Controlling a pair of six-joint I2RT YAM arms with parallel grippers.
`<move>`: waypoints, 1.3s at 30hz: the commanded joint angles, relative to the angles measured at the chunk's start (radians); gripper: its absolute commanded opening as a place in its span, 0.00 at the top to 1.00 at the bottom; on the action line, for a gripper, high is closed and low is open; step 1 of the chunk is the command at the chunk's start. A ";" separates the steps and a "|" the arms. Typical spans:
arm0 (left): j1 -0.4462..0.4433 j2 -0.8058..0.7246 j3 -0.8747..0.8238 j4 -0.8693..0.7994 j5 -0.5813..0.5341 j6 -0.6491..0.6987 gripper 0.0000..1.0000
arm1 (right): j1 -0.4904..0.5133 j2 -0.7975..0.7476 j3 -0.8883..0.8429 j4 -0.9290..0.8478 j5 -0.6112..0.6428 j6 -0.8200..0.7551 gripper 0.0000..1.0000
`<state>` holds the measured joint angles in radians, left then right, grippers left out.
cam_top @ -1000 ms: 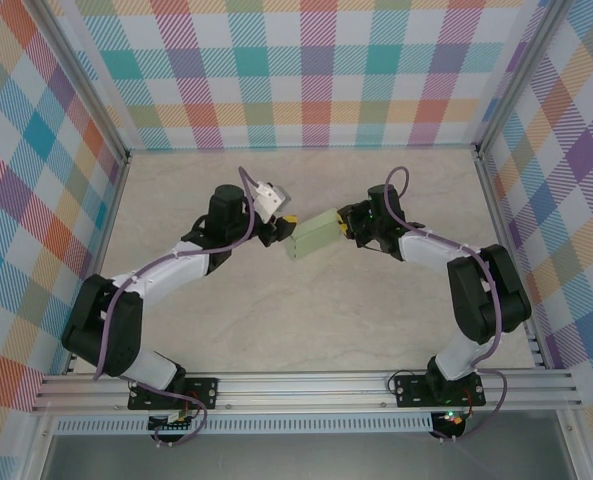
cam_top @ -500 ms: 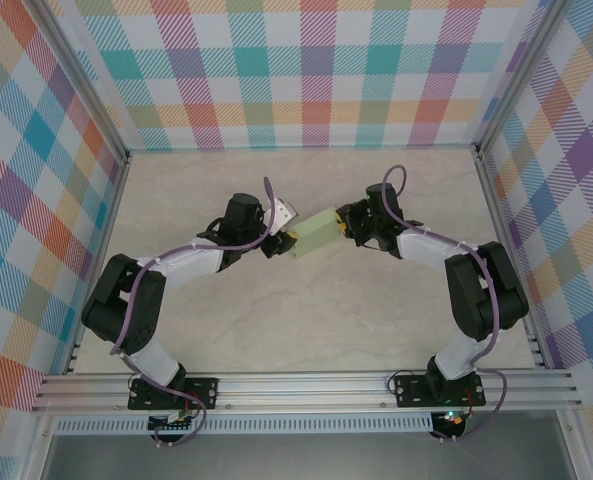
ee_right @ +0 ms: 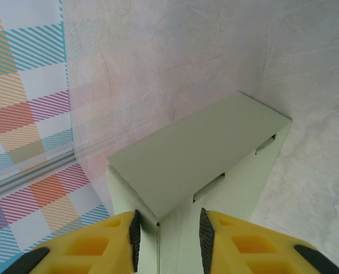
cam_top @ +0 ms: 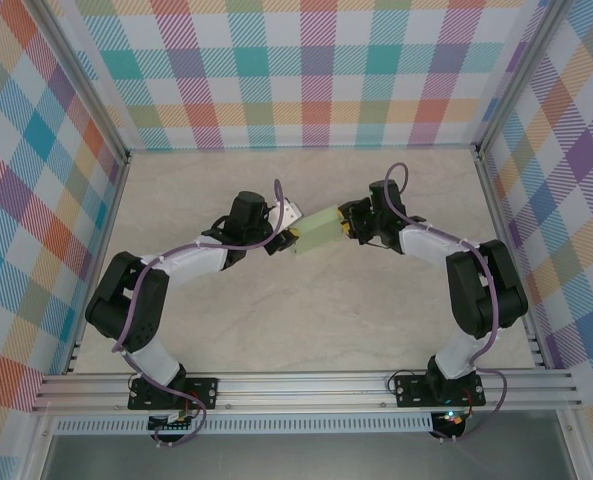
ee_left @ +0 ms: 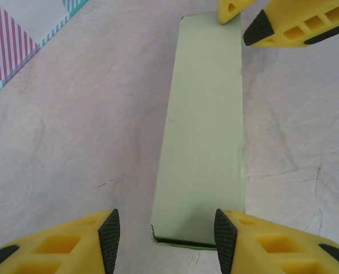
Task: Fold the paper box
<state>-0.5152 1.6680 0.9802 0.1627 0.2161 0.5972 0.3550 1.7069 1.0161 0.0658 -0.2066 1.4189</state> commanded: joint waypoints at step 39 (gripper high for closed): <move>-0.005 0.073 0.015 -0.142 -0.020 0.038 0.50 | -0.045 0.045 0.138 -0.101 -0.098 -0.048 0.61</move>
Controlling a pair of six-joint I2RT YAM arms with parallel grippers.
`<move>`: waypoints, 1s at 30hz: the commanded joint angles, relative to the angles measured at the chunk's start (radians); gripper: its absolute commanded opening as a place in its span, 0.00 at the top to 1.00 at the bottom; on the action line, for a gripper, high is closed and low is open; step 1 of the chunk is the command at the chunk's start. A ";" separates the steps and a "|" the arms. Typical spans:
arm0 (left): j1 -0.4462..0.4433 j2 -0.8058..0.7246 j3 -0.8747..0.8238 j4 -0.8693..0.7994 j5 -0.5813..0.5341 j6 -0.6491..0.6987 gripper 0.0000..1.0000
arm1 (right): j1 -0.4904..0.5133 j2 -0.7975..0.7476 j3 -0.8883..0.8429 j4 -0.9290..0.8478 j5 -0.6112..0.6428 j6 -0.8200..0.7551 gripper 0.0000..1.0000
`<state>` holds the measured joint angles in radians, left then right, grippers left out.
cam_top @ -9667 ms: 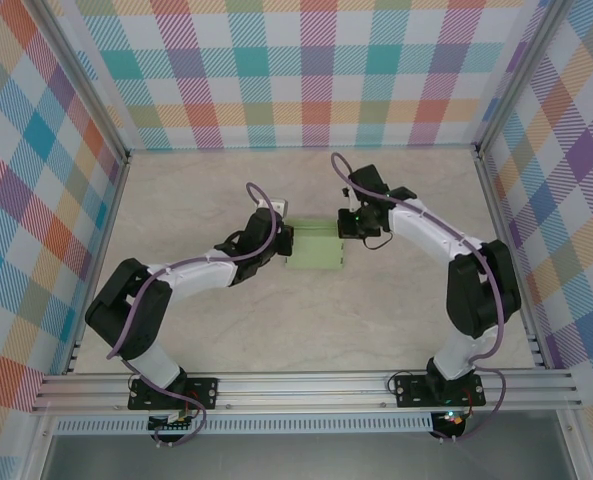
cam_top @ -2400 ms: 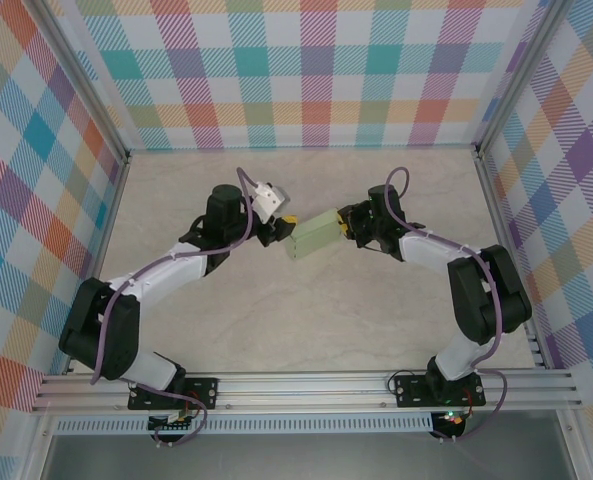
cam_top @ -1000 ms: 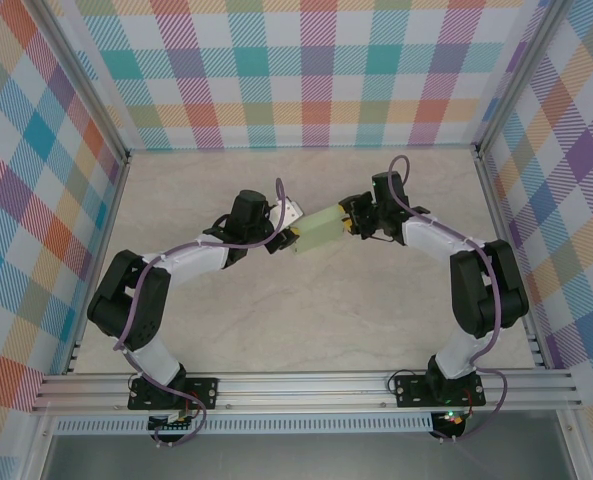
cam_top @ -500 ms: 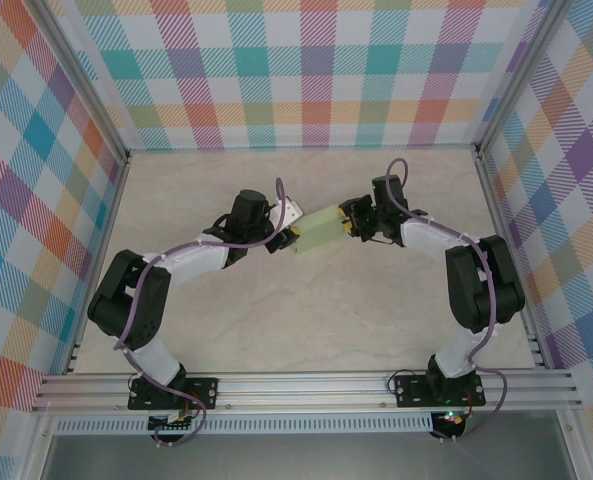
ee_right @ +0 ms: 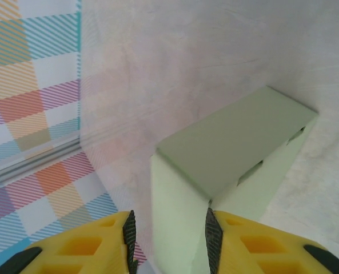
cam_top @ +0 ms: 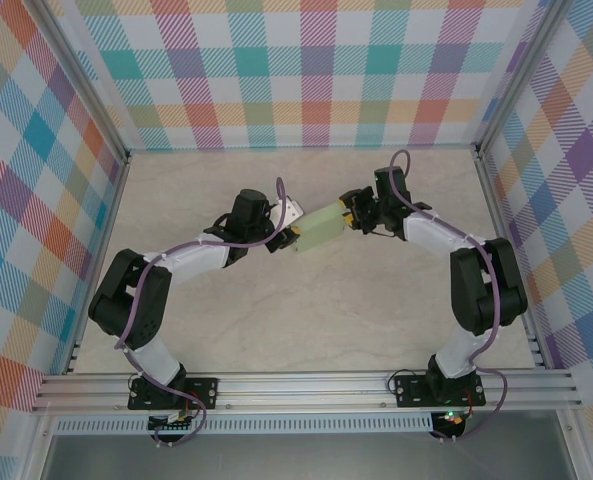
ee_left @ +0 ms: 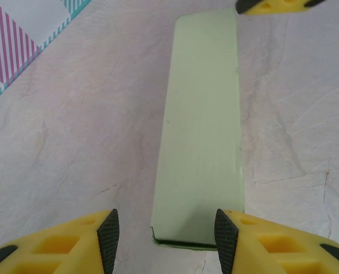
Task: Fold the paper box
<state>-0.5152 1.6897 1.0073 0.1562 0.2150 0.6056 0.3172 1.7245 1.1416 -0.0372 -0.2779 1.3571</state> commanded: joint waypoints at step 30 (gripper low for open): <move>-0.006 0.011 0.036 -0.140 0.002 -0.044 0.45 | -0.020 0.060 0.369 -0.621 0.086 -0.501 0.38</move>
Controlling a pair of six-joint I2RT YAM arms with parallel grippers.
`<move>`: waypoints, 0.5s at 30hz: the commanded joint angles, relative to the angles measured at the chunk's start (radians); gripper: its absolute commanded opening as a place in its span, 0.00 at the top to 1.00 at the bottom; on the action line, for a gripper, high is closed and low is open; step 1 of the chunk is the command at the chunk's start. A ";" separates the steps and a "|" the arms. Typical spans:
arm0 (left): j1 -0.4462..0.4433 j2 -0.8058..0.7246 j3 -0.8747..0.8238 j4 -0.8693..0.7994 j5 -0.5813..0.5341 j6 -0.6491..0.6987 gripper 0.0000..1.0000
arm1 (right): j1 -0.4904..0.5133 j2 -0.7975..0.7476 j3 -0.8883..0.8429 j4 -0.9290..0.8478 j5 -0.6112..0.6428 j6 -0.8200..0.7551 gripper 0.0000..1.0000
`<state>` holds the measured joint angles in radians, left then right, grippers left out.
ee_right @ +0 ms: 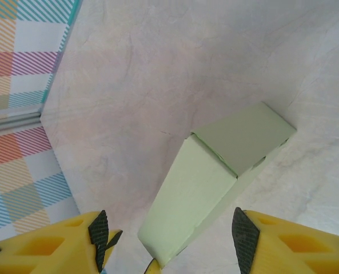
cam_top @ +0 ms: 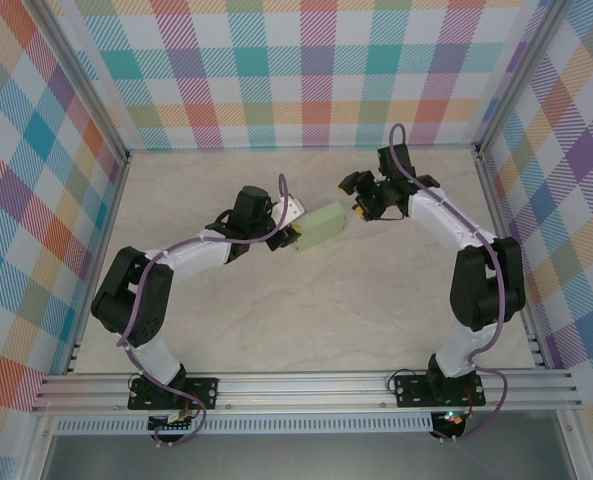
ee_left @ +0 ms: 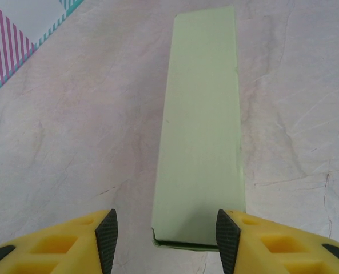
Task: Fold the paper box
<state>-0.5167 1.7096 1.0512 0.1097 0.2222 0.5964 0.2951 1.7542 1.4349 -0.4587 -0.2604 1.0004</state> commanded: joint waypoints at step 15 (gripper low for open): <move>0.050 -0.339 -0.017 -0.055 -0.024 -0.202 0.28 | 0.206 0.207 0.293 -0.370 0.084 0.127 0.14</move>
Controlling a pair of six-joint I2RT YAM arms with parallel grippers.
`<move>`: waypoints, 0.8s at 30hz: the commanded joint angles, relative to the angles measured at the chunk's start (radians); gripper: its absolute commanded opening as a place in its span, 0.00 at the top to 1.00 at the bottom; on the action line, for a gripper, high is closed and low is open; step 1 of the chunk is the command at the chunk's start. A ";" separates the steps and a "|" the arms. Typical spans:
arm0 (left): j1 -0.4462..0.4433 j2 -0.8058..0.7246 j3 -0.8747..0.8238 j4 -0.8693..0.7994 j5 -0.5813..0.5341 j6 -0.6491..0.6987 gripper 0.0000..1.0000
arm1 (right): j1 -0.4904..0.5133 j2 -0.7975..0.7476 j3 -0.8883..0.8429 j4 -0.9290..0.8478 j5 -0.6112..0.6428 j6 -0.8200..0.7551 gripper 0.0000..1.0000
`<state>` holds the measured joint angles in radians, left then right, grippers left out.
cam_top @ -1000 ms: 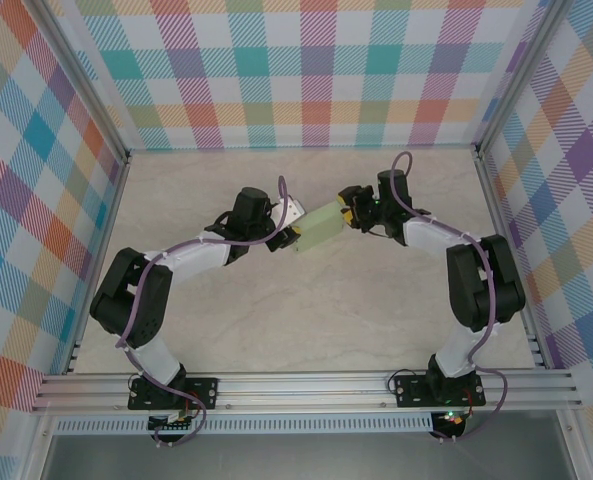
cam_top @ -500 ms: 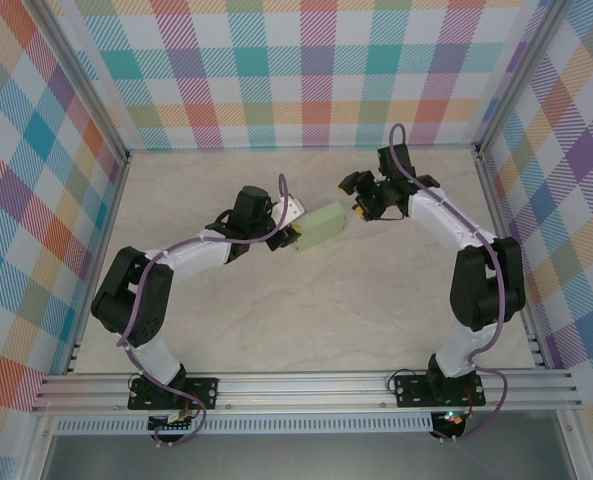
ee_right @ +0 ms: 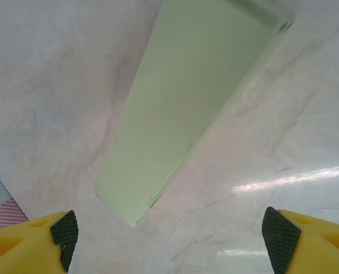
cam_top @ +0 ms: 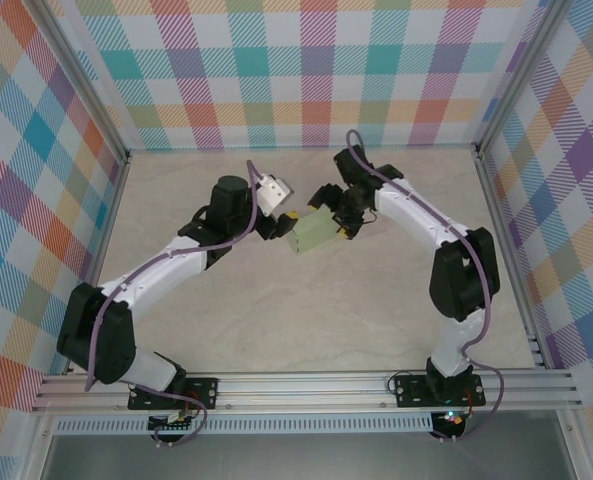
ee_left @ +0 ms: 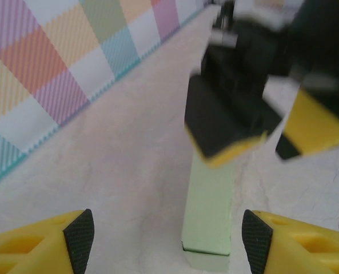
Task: Fold the paper box
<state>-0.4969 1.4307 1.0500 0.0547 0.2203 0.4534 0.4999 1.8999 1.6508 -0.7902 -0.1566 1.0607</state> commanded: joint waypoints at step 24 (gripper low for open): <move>0.270 -0.500 -0.395 -0.117 -0.325 -0.361 0.00 | 0.028 0.238 0.080 0.234 -0.180 0.129 0.38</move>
<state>-0.2409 0.9516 0.6571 -0.0536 -0.0925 0.1204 0.5243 2.1628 1.7851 -0.7013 -0.2085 1.2320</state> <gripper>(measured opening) 0.999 0.635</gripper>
